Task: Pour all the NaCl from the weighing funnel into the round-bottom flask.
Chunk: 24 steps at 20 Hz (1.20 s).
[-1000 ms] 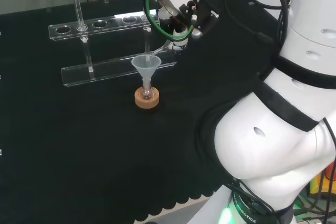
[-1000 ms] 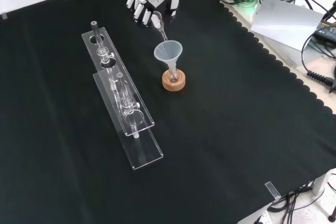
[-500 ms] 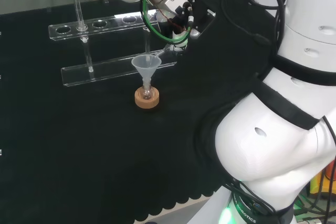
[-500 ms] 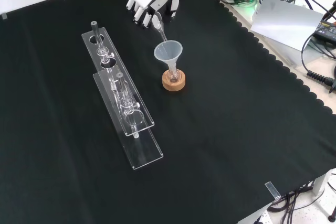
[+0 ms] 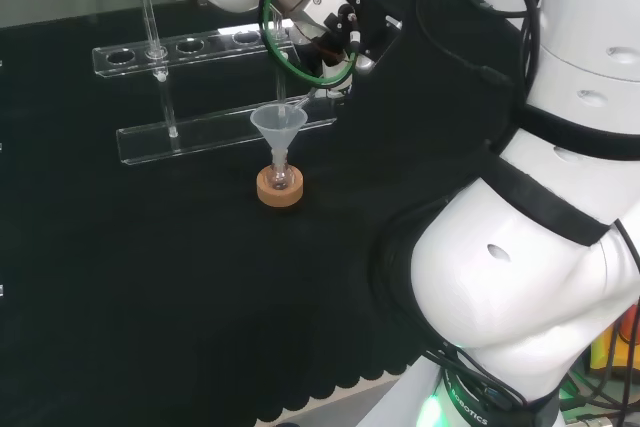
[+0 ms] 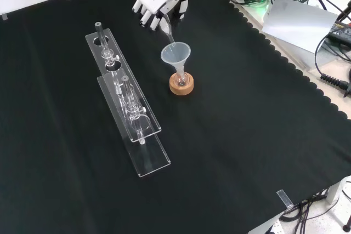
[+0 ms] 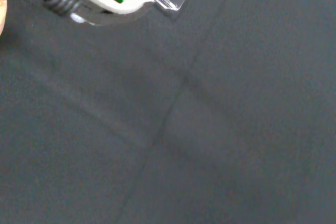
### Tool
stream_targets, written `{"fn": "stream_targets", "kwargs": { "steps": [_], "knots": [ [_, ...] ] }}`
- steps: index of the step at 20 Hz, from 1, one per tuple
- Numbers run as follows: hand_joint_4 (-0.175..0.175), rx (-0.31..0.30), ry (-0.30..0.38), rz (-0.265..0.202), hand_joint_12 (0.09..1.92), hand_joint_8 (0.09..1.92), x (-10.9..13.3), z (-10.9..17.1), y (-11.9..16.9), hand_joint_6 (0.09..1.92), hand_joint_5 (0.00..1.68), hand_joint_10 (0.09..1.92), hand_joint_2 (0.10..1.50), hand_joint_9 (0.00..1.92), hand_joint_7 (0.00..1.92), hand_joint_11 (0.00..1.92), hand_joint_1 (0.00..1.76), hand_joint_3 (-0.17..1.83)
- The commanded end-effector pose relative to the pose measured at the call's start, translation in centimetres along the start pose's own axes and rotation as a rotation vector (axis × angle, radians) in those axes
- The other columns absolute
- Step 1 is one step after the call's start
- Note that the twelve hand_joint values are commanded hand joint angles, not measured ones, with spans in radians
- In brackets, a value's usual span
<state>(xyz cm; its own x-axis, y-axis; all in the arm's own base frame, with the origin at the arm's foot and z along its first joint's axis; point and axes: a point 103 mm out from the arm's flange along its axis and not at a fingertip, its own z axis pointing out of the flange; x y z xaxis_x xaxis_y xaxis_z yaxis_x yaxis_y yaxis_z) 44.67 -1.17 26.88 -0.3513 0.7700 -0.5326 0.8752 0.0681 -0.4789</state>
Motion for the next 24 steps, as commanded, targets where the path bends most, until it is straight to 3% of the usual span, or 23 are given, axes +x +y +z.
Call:
{"fn": "stream_targets", "kwargs": {
  "steps": [1, 8, 24],
  "knots": [
    [0.175, 0.005, -0.028, 0.0, 1.16, 0.67, 0.2, -0.3, 0.1, 0.97, 1.11, 0.41, 0.72, 0.98, 0.58, 0.65, 1.07, 0.69],
    [0.175, -0.001, -0.109, -0.001, 1.16, 0.67, 0.7, -1.0, 0.1, 0.97, 1.11, 0.41, 0.71, 0.98, 0.58, 0.65, 1.07, 0.69],
    [0.175, 0.003, -0.221, 0.001, 1.16, 0.67, 1.3, -2.0, 0.0, 0.97, 1.11, 0.41, 0.71, 0.97, 0.57, 0.65, 1.07, 0.69]
  ]
}}
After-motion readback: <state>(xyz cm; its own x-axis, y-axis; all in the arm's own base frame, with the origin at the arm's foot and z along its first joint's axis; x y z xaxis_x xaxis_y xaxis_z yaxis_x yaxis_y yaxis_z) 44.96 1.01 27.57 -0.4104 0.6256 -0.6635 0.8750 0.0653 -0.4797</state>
